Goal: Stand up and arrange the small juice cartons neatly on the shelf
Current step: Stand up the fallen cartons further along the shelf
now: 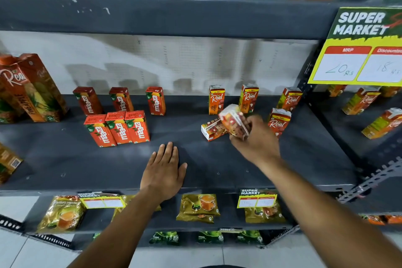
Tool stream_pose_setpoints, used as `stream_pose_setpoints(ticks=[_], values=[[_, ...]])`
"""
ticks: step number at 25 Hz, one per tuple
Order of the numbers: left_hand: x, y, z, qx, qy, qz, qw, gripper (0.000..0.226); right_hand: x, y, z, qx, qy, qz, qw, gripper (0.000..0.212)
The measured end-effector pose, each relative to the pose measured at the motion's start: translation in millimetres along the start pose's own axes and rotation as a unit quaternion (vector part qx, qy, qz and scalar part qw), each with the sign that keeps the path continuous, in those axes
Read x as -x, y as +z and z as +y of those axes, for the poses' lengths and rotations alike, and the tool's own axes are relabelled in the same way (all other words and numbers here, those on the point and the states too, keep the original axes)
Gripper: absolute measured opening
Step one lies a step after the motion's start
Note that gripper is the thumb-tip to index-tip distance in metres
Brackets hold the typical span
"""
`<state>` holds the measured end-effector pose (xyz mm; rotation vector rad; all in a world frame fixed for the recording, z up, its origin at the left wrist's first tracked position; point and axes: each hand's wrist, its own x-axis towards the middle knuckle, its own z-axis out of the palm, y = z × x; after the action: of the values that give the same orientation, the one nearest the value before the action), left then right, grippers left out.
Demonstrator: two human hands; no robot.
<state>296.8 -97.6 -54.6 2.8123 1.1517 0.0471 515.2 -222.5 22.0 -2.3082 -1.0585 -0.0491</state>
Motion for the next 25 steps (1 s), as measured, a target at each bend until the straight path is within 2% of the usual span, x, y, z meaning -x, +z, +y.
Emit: stream_pose_setpoints(ticks=[1, 2, 4, 9, 11, 13, 15, 18, 19, 20, 22, 24, 25], values=[[0.0, -0.1, 0.3, -0.001, 0.002, -0.001, 1.000, 0.065, 6.6, 13.4, 2.2, -0.084, 0.085, 0.008, 0.993, 0.047], [0.1, -0.4, 0.5, -0.002, 0.004, -0.004, 1.000, 0.065, 9.9, 25.6, 5.9, -0.127, 0.131, 0.029, 0.983, 0.049], [0.0, -0.9, 0.4, -0.001, 0.006, -0.004, 1.000, 0.064, 14.1, 40.1, 10.7, -0.134, 0.179, 0.054, 0.973, 0.056], [0.3, -1.6, 0.2, 0.000, 0.003, -0.002, 1.000, 0.064, 18.0, 51.7, 10.2, -0.085, 0.199, 0.086, 0.972, 0.080], [0.4, -1.6, -0.4, 0.000, 0.003, -0.002, 1.000, 0.064, 21.0, 43.7, 8.1, -0.099, 0.185, 0.104, 0.972, 0.092], [-0.1, -1.5, 0.0, 0.001, 0.006, -0.002, 1.000, 0.064, 18.2, 26.1, 4.1, -0.129, 0.144, 0.132, 0.972, 0.100], [-0.4, -0.7, -0.8, 0.000, 0.007, -0.004, 1.000, 0.065, 3.0, 5.4, 0.9, -0.100, 0.098, 0.109, 0.984, 0.095], [-0.1, -0.2, -1.4, -0.004, 0.004, -0.008, 1.000, 0.066, -27.4, -21.7, -1.4, -0.007, 0.022, -0.047, 0.999, 0.068], [-0.2, -0.3, -1.3, -0.005, 0.003, -0.009, 1.000, 0.066, -36.3, -31.1, -3.2, 0.036, -0.011, -0.109, 0.993, 0.067], [-0.4, -0.1, -1.2, -0.007, 0.003, -0.011, 1.000, 0.066, -44.7, -39.7, -4.7, 0.101, -0.058, -0.163, 0.980, 0.068], [-1.2, 0.8, -1.1, -0.008, 0.003, -0.017, 1.000, 0.066, -58.9, -52.9, -5.9, 0.248, -0.200, -0.220, 0.922, 0.064], [-1.6, 0.6, -1.1, -0.009, 0.001, -0.019, 1.000, 0.066, -68.1, -58.0, -4.3, 0.344, -0.342, -0.219, 0.846, 0.054], [-1.7, 0.2, -1.0, -0.010, 0.001, -0.018, 1.000, 0.066, -72.2, -58.0, -2.5, 0.375, -0.387, -0.208, 0.816, 0.050]])
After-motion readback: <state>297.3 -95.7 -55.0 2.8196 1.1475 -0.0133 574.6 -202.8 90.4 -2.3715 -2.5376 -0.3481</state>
